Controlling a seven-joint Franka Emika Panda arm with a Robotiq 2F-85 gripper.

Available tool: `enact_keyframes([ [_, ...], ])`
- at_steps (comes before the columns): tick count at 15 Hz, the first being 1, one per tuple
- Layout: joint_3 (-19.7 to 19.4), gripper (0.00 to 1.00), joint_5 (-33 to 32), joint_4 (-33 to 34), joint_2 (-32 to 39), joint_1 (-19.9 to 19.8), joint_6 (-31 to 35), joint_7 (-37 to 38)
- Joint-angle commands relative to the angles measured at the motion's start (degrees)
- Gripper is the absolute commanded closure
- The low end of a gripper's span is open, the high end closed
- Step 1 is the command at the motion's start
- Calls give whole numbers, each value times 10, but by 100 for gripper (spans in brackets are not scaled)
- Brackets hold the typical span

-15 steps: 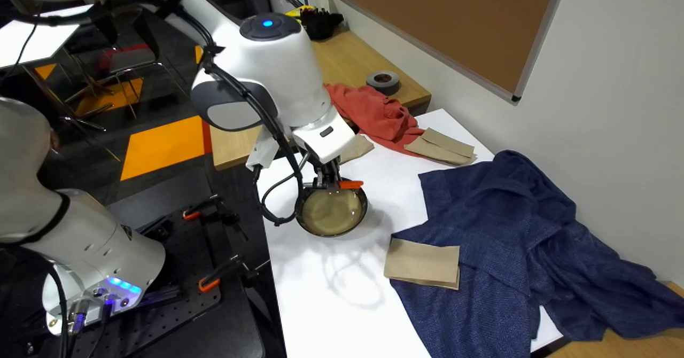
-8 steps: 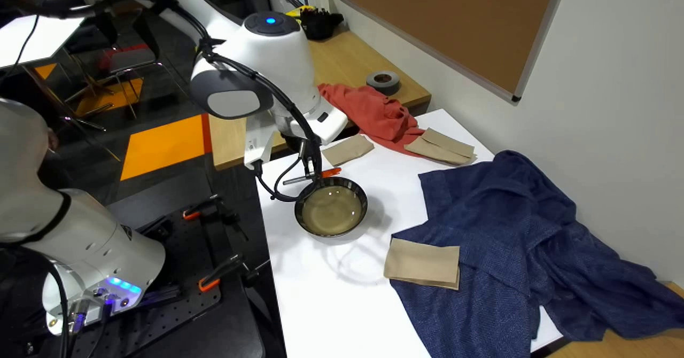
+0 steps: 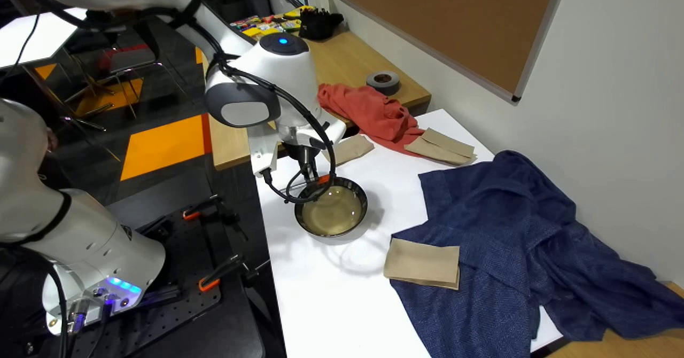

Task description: Put marker inside the bowl

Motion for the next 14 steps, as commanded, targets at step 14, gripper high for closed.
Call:
enact_keyframes([
  [14, -17, 61, -95, 116, 200, 21, 98, 91],
])
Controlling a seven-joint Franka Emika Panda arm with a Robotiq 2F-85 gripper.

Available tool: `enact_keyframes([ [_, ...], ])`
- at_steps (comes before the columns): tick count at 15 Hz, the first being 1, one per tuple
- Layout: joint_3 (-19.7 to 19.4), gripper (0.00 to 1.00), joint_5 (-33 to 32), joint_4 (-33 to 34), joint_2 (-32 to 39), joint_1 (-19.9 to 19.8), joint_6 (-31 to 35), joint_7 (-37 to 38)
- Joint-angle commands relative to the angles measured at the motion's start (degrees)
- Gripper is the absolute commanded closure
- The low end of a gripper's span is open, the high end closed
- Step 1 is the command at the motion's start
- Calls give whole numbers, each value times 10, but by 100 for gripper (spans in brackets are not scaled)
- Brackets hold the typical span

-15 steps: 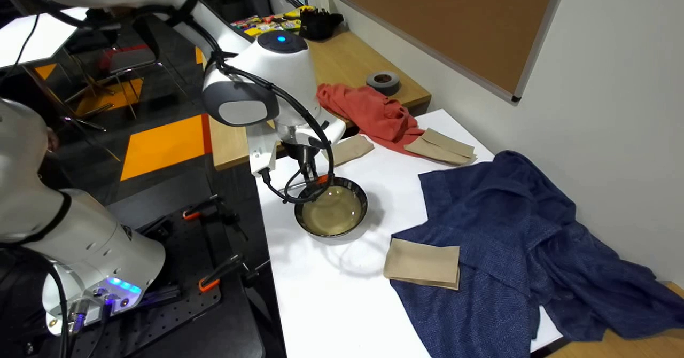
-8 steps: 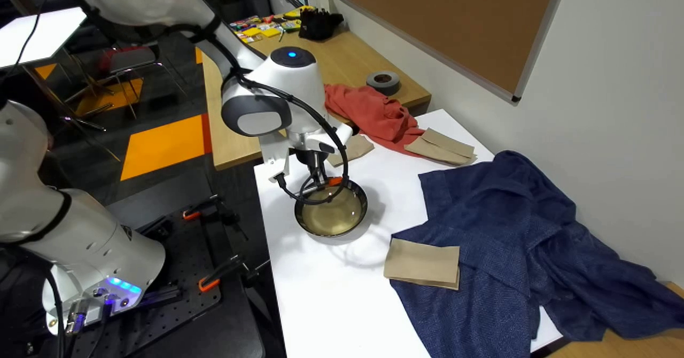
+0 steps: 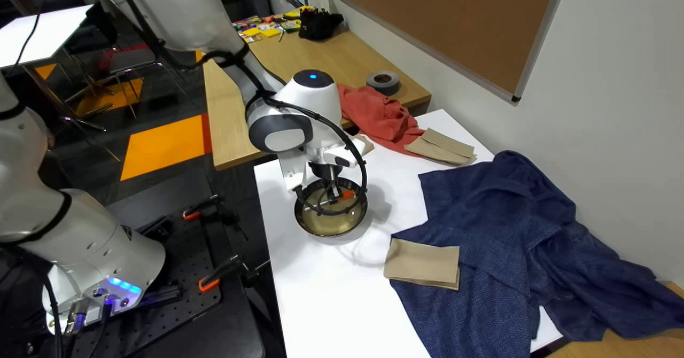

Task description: Put marker inside the bowl

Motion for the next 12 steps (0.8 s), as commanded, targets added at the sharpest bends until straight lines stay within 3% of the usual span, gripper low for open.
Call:
enact_keyframes([
  [1, -18, 60, -25, 27, 23, 16, 0, 39],
  [9, -13, 1, -18, 36, 11, 5, -6, 35],
  [12, -6, 0, -13, 36, 5, -3, -18, 25],
])
